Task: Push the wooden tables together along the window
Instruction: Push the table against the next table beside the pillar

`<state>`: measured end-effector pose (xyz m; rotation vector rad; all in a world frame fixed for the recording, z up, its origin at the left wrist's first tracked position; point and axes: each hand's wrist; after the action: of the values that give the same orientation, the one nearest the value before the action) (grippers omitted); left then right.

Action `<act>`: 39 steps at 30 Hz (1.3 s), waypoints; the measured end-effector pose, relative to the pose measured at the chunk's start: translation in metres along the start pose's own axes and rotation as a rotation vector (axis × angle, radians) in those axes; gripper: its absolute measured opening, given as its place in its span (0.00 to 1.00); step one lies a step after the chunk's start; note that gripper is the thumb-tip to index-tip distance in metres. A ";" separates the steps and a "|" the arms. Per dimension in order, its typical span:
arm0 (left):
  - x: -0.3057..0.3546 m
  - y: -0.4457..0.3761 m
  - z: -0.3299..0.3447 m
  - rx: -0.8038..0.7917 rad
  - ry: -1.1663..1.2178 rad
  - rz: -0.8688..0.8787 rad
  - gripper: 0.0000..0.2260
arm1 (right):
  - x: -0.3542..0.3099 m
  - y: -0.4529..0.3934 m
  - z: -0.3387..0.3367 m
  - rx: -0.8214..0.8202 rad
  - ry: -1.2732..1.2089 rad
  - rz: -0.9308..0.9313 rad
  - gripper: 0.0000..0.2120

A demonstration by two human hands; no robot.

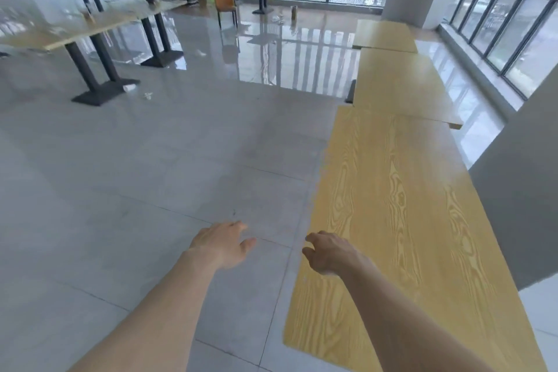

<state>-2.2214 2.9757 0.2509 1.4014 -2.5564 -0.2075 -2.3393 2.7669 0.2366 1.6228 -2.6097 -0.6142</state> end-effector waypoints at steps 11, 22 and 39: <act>-0.203 -0.113 -0.071 0.053 0.016 -0.102 0.25 | -0.203 -0.160 -0.048 0.090 -0.006 -0.172 0.24; -0.223 -0.383 -0.124 0.041 -0.036 -0.012 0.25 | -0.199 -0.406 -0.110 0.123 -0.043 -0.074 0.22; -0.039 -0.806 -0.208 0.014 -0.018 0.399 0.25 | -0.018 -0.674 -0.268 0.266 -0.137 0.358 0.22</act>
<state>-1.4925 2.5727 0.2640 0.8667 -2.7865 -0.1352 -1.6942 2.4355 0.2647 1.1414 -3.0875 -0.3835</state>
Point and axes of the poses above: each hand's wrist, its own y-axis away from the middle knuckle, its own z-axis out of the palm, x = y × z, and after that the axes turned 12 degrees about x, right-handed
